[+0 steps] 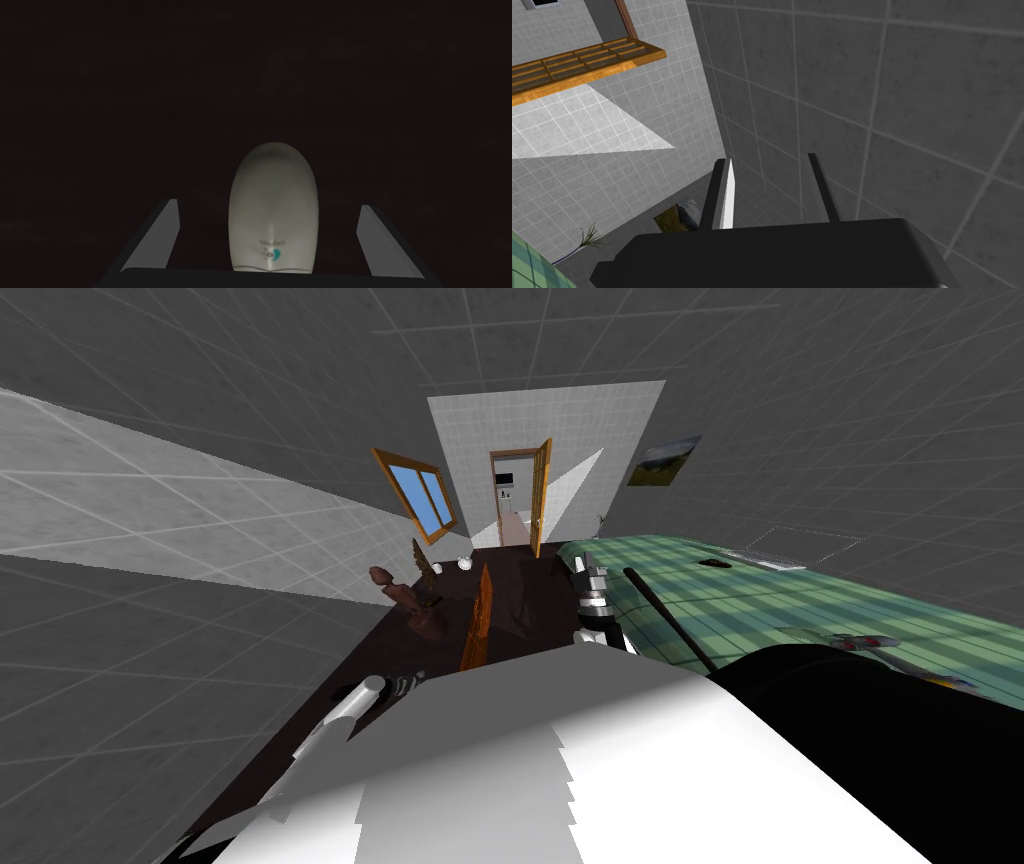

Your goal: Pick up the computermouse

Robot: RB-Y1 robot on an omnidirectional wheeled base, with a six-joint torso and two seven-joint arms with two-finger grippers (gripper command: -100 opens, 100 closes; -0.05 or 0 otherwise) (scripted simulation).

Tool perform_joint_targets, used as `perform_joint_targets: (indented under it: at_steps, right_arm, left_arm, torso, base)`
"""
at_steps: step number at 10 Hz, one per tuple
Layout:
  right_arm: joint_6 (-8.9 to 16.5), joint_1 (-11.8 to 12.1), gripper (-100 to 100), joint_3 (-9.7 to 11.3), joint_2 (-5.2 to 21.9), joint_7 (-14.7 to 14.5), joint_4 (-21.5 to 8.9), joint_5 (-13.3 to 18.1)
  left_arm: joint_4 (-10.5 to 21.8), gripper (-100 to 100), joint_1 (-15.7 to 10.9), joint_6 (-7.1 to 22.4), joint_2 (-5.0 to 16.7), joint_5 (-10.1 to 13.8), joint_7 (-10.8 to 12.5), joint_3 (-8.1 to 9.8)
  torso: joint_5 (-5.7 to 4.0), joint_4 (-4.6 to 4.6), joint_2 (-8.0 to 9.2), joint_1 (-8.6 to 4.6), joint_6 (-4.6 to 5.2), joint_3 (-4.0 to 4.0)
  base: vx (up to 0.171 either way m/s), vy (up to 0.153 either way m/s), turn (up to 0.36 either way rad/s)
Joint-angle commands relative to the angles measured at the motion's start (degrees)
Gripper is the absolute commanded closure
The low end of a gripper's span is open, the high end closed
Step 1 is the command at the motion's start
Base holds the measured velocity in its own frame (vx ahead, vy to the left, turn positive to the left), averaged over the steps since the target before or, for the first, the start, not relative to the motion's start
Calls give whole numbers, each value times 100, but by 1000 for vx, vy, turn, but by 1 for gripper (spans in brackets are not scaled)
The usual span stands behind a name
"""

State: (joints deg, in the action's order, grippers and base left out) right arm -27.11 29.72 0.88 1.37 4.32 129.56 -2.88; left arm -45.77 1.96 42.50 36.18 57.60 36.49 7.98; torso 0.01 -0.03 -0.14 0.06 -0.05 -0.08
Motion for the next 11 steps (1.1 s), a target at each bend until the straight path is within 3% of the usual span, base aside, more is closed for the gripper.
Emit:
perform_joint_targets:
  at_steps: [1, 2, 5, 6, 7, 11]
  right_arm:
    - [0, 0, 0, 0, 0, 0, 0, 0]
    - [0, 0, 0, 0, 0, 0, 0, 0]
    - [0, 0, 0, 0, 0, 0, 0, 0]
    - [0, 0, 0, 0, 0, 0, 0, 0]
    - [0, 0, 0, 0, 0, 0, 0, 0]
    - [0, -1, 0, 0, 0, 0, 0, 0]
  left_arm:
    - [0, 0, 0, 0, 0, 0, 0, 0]
    - [119, -100, -32, -169, -189, -102, -71, 13]
    - [242, -100, -64, -337, -378, -203, -142, 26]
    - [129, -100, -13, -266, -325, -199, -64, 19]
    - [133, 100, -12, -282, -334, -205, -72, 19]
    - [132, 100, -13, -276, -337, -202, -71, 17]
  torso:
    - [0, 0, 0, 0, 0, 0]
    - [-2, 2, 8, -7, 0, 5]
    - [2, 1, 2, 8, 0, 1]
    - [2, 1, 4, 7, 0, 2]
    - [0, 2, 8, 0, 0, 5]
    - [-1, 2, 11, -2, -1, 6]
  base:
    - [0, 0, 0]
    - [34, 44, 18]
    - [33, 51, 8]
    - [12, 22, 0]
    - [0, 0, 0]
    - [0, 0, 0]
